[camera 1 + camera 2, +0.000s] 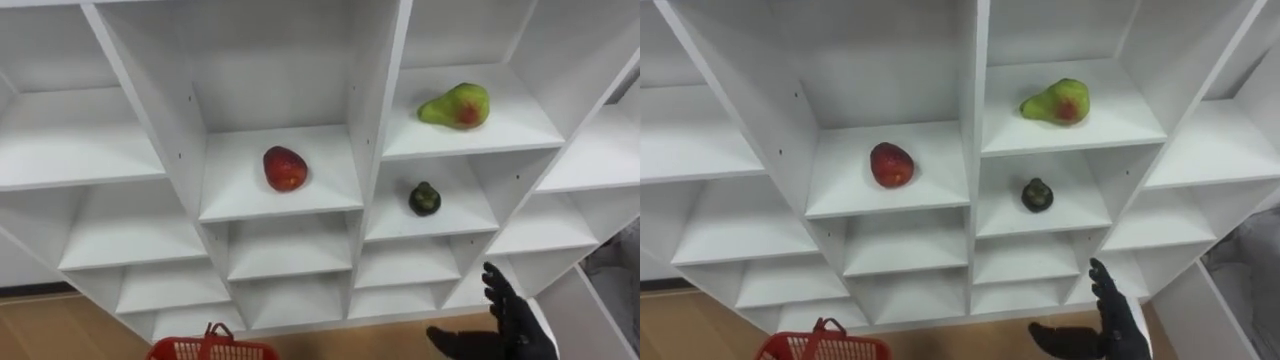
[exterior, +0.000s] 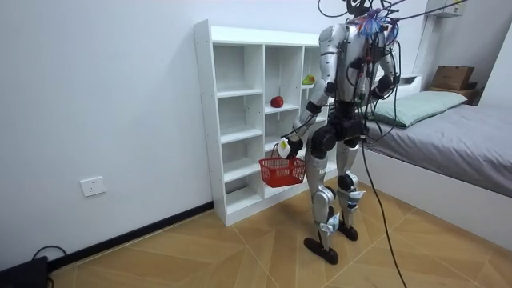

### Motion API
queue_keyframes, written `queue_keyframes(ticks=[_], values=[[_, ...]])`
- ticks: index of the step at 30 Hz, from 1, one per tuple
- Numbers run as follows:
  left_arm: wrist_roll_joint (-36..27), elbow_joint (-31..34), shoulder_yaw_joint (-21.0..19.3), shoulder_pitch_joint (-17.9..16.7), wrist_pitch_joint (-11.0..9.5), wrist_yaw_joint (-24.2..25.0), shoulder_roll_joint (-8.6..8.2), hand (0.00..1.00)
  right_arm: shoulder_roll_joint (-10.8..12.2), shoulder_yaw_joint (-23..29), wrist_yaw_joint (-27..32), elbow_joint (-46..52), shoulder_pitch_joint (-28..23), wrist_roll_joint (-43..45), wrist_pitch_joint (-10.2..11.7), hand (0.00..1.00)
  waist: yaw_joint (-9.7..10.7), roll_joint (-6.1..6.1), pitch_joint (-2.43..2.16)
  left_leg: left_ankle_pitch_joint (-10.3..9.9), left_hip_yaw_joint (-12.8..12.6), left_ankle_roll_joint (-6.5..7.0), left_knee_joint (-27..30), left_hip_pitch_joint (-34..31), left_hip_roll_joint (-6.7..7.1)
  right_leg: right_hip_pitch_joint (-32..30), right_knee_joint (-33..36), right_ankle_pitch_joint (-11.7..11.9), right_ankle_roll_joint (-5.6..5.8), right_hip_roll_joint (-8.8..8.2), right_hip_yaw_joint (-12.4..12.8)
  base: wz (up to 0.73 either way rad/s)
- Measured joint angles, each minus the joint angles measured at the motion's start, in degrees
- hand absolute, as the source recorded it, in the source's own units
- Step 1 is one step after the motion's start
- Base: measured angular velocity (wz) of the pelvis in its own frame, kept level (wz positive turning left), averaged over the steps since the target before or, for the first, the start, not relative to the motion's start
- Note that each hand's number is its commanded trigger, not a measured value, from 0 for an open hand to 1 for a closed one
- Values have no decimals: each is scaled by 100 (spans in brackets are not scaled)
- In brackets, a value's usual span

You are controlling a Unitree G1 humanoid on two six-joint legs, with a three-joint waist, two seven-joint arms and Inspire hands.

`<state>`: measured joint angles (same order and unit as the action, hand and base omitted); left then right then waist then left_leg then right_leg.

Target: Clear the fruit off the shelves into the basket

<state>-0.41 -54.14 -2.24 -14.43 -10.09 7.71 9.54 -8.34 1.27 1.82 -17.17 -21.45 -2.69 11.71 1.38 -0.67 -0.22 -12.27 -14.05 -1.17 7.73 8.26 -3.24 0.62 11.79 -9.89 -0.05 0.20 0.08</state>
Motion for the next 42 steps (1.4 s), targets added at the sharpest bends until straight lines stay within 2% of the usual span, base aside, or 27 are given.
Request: queue_keyframes(ticks=[5,8,13,19,22,28,37,42], values=[[-5,-1,19,-42,-142,27,7,100,-12,3,210,889,-2,-31,159,0,39,16,1,0,-87,-1,-12,-19,-15,-65,-9,54,1,45,130,-13],[-10,-1,31,-50,-153,21,12,100,-15,-3,403,1163,8,-42,277,0,50,24,8,-1,-92,-1,-29,-10,-11,-63,-3,58,6,45,132,-1],[-10,5,66,-86,-156,11,6,100,-38,0,699,1739,1,-141,336,0,73,43,19,-2,-94,-1,-41,-38,-13,-75,-2,73,8,51,130,0],[3,27,76,-85,-158,-17,6,100,-188,-2,1000,2421,13,1,459,0,123,116,-22,-1,-118,-1,-32,-119,-22,-145,1,130,3,61,132,-3],[0,26,138,-59,-158,-87,12,100,-267,-9,1089,2554,21,128,470,0,127,124,-21,0,-122,-1,-19,-121,-22,-169,13,131,2,62,137,0],[-11,24,141,-53,-166,-94,17,100,-284,-6,1235,2666,218,302,470,0,100,16,24,-1,-135,-1,-20,-117,-22,-188,-4,129,4,63,150,0],[-20,-330,130,150,-165,-79,23,100,-353,2,1343,2666,538,267,470,0,-2,-94,15,-1,-135,-1,-15,-155,-32,-169,-16,143,0,67,137,0],[-6,-335,128,153,-165,-77,24,100,-441,3,1357,2667,816,265,470,0,-27,-124,39,-1,-132,-1,-11,-145,-35,-134,-26,143,0,66,127,0]])
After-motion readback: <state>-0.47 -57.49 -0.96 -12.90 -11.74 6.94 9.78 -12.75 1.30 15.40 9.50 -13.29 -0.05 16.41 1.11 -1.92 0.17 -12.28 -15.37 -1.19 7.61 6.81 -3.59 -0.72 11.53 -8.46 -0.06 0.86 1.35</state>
